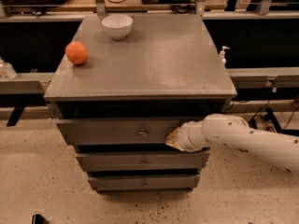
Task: Close top drawer
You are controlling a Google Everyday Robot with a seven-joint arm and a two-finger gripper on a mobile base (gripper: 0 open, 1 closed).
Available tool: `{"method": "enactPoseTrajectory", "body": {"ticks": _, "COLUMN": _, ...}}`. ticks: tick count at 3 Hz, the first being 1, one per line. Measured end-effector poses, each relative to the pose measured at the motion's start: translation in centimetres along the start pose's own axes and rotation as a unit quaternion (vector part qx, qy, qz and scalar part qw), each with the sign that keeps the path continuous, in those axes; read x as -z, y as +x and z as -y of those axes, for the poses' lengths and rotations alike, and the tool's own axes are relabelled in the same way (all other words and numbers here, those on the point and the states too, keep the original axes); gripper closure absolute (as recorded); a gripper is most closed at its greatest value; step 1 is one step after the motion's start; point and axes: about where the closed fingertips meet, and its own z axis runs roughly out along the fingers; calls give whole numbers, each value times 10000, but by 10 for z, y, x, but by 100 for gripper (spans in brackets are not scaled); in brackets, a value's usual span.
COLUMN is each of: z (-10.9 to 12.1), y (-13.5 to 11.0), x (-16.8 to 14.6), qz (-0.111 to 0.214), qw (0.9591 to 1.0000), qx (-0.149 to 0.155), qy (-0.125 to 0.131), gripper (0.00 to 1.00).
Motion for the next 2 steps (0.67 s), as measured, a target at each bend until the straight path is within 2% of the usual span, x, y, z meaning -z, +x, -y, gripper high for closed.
{"method": "enactPoseTrajectory", "body": {"ticks": 1, "z": -3, "y": -11, "x": -6, "qz": -4, "qw": 9993, "qx": 190, "qy": -317, "gripper": 100}}
{"method": "enactPoseTrajectory", "body": {"ticks": 2, "z": -16, "y": -14, "x": -5, "qz": 22, "qw": 9983, "qx": 275, "qy": -506, "gripper": 100}}
